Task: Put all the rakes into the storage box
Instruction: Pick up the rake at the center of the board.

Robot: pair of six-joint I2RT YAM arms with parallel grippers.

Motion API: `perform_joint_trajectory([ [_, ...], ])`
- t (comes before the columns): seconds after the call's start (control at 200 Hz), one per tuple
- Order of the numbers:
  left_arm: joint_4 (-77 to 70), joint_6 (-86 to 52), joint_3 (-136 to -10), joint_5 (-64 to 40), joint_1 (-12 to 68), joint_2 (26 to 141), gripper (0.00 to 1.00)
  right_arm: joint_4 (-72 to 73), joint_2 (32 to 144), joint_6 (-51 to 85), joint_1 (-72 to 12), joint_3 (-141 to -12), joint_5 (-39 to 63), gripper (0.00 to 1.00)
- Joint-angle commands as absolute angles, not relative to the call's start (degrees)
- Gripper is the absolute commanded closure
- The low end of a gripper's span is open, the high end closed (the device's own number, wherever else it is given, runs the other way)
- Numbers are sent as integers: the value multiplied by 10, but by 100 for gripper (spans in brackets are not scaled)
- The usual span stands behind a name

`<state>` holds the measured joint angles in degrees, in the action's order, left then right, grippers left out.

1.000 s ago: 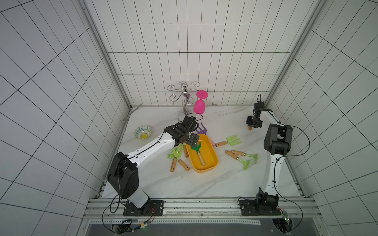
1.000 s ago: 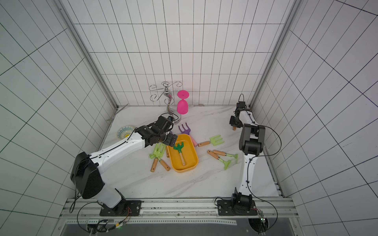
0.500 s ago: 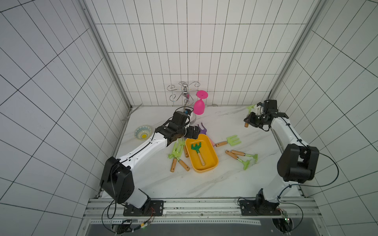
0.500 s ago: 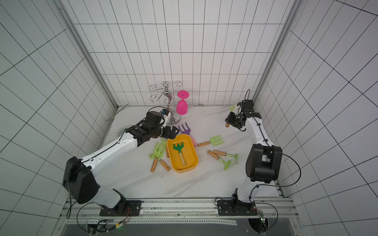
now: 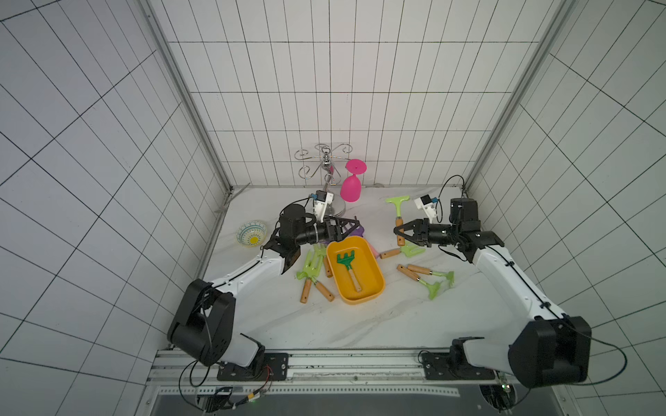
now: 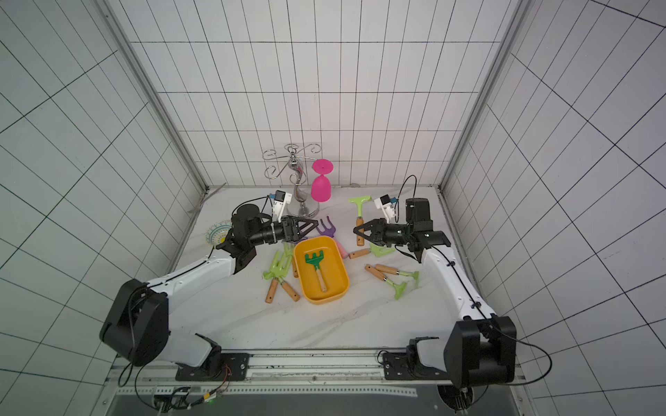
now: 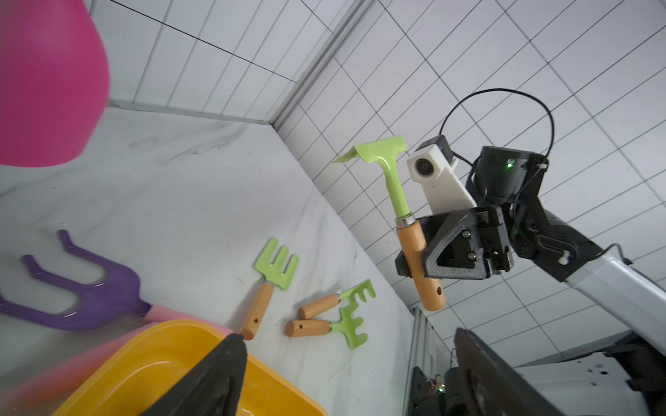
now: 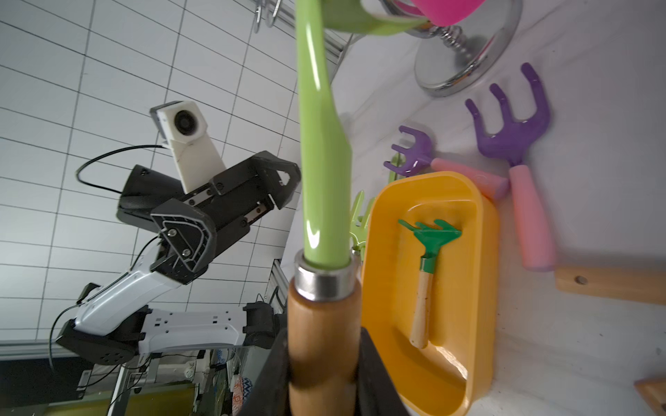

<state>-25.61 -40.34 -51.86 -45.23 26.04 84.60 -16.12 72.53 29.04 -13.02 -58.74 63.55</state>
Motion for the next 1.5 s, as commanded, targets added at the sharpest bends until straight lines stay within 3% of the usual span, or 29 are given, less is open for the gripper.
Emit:
perform_joint_trajectory([
  [0.0,-381,-467,-502,-516,280,854,9,-43,703,343,-160,-551,717,85],
  [0.335,-214,-345,-538,-451,344,833,9,-52,724,326,-238,-547,710,85],
  [0.68,-217,-345,-528,-418,345,815,14,-124,747,271,-285,-563,672,84],
  [0.984,-24,-294,-579,-325,367,815,26,-271,721,190,-298,-617,481,86],
  [1.234,81,-298,-639,-243,397,846,28,-322,721,160,-346,-658,326,87],
  [1.404,114,-310,-664,-224,409,874,27,-319,732,157,-376,-667,277,87],
  [1.494,119,-317,-668,-221,410,883,32,-319,736,153,-386,-673,248,87],
])
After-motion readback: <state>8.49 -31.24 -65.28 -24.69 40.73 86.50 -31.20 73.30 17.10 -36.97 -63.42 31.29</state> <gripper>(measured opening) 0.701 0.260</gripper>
